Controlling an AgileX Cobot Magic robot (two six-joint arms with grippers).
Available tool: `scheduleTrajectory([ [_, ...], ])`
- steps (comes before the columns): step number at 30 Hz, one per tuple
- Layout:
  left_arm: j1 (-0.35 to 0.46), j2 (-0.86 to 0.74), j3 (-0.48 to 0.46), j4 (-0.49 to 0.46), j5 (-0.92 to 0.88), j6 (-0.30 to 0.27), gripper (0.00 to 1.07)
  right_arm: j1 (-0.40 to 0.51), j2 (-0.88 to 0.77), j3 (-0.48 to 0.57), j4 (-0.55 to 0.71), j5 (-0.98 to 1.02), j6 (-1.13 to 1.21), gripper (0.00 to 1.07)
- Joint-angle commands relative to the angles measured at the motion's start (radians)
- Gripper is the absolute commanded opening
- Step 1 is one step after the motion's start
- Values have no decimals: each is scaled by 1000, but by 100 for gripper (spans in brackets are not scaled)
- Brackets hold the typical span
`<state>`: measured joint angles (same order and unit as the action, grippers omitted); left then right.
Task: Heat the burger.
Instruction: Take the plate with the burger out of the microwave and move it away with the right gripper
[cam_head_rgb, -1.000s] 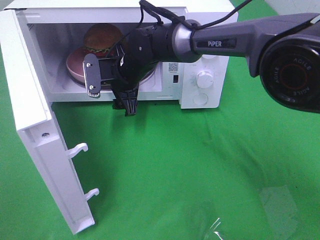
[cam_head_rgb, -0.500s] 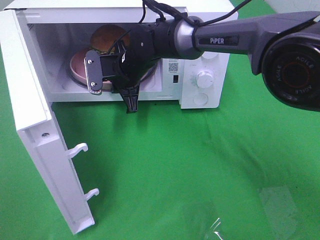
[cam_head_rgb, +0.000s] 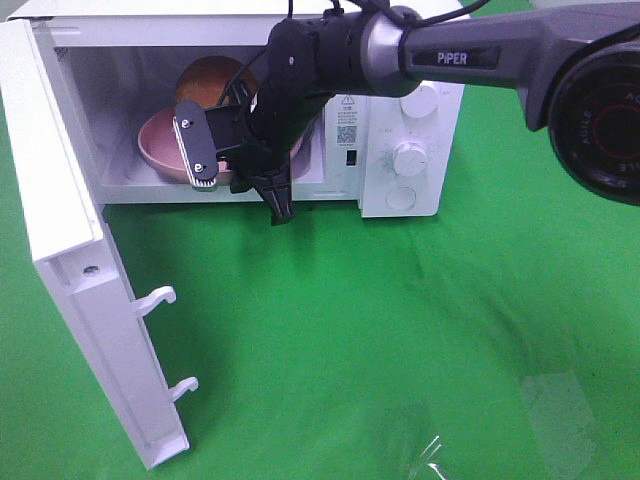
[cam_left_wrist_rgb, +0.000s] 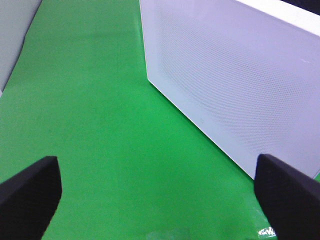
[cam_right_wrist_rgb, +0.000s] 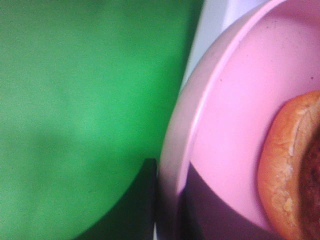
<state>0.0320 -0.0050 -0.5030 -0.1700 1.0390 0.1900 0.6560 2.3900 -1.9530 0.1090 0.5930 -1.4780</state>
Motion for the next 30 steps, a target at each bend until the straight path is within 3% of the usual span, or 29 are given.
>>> scheduleTrajectory([
  [1,3,-22,5,0,-4,-5,103,4,-26,9,9,66,-54,0],
  [4,3,-22,5,0,-4,-5,103,6,-38,18,-4,60,-51,0],
  [15,3,-22,5,-1,-4,-5,103,6,-191,303,-85,-189,-55,0],
  [30,3,-22,5,-1,-4,-5,103,8,-351,545,-109,-297,-54,0],
])
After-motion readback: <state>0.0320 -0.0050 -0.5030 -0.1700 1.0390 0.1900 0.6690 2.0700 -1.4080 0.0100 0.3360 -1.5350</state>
